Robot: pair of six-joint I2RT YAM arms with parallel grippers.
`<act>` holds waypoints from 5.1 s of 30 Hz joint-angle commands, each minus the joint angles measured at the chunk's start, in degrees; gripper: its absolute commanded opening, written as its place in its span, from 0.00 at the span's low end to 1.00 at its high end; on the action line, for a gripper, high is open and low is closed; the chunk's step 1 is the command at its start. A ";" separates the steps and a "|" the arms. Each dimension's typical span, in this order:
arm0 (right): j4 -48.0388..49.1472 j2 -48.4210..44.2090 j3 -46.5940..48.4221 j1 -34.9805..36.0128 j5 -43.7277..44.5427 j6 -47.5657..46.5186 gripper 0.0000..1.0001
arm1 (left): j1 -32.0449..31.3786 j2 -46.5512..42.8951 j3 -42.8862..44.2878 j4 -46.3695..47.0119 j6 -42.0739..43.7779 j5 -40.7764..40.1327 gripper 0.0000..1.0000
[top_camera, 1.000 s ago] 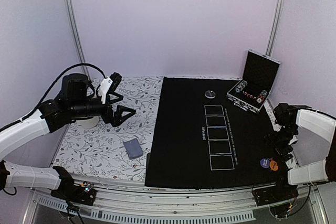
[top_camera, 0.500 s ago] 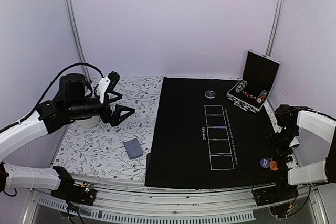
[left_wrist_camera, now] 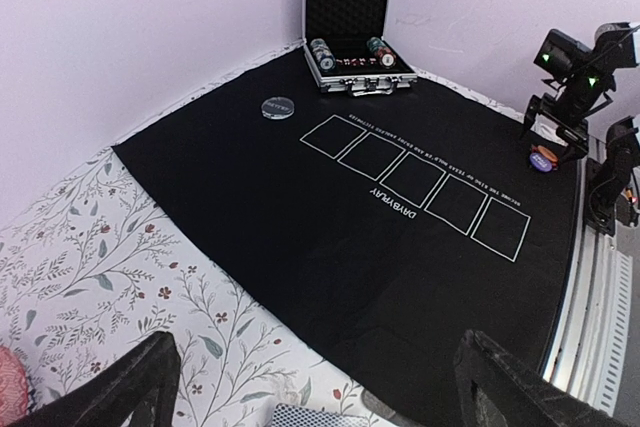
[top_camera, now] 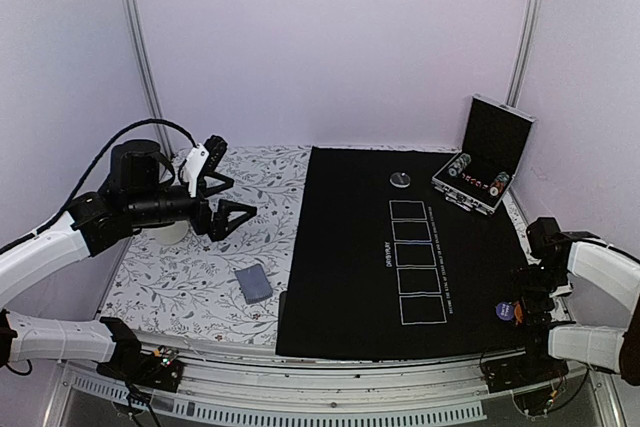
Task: Distribute texas hold em gaming equipment
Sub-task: Move the big blind button to the poker table mat, then pick up the big blind button from the poker table mat, then place the big blind button in the big blind area.
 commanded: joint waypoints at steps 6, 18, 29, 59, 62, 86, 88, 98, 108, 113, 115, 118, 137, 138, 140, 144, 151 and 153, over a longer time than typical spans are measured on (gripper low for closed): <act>6.25 6.47 0.33 -0.27 0.77 -3.91 0.84 | -1.05 -0.39 -0.77 1.17 0.92 0.31 0.98; 7.04 12.79 6.05 1.29 -1.37 -11.69 0.59 | -1.07 -0.02 -0.78 1.26 0.84 0.10 0.98; 7.17 17.14 13.13 3.80 -0.25 -16.97 0.52 | -1.08 -0.09 -0.77 1.21 0.92 -0.05 0.98; 6.21 19.19 8.06 -5.77 2.81 -19.58 0.95 | -1.08 -1.60 -1.48 1.44 1.01 -0.10 0.98; 8.09 19.16 6.64 -6.89 2.01 -19.96 0.89 | -1.08 -1.70 -1.52 1.51 1.10 -0.15 0.98; 7.62 17.58 8.76 -7.52 -0.05 -29.68 0.44 | -1.08 -1.87 -1.56 1.55 1.01 0.29 0.98; 7.73 16.81 9.19 -7.54 -0.98 -30.71 0.42 | -1.05 -1.88 -1.56 1.56 1.01 0.40 0.98; 5.83 17.10 14.55 -4.00 -1.88 -32.71 0.41 | -1.08 -1.67 -1.64 1.59 0.96 0.46 0.98; 3.41 20.97 26.24 7.07 1.79 -33.65 0.40 | -1.07 -0.74 -1.91 1.72 1.01 0.30 0.98; 1.36 26.35 35.15 15.95 5.34 -34.61 0.40 | -1.08 0.46 -2.00 1.94 1.01 0.47 0.98; -0.05 29.85 39.46 21.23 7.19 -35.03 0.40 | -1.05 0.87 -2.13 2.08 0.97 0.66 0.98; -1.17 36.33 46.64 27.60 9.44 -36.63 0.40 | -1.07 1.82 -2.26 2.25 1.01 1.03 0.98; 2.84 64.43 76.27 49.86 12.78 -53.44 0.41 | -1.08 4.20 -2.88 3.05 1.42 0.60 0.98; 3.12 64.63 76.22 50.14 12.40 -54.79 0.41 | -1.07 4.20 -2.88 3.04 1.45 0.45 0.98; 3.31 64.61 76.03 50.64 11.88 -58.03 0.41 | -1.08 4.20 -2.90 3.04 1.39 0.21 0.98; 3.59 63.37 74.24 51.02 11.30 -63.52 0.41 | -1.08 4.35 -2.82 3.12 1.19 0.24 0.98; 4.76 60.20 70.63 51.41 9.08 -64.01 0.41 | -1.08 4.72 -2.79 3.10 0.79 0.13 0.98; 5.74 59.44 69.20 51.42 8.14 -63.44 0.41 | -1.03 4.93 -2.77 3.07 0.76 -0.12 0.98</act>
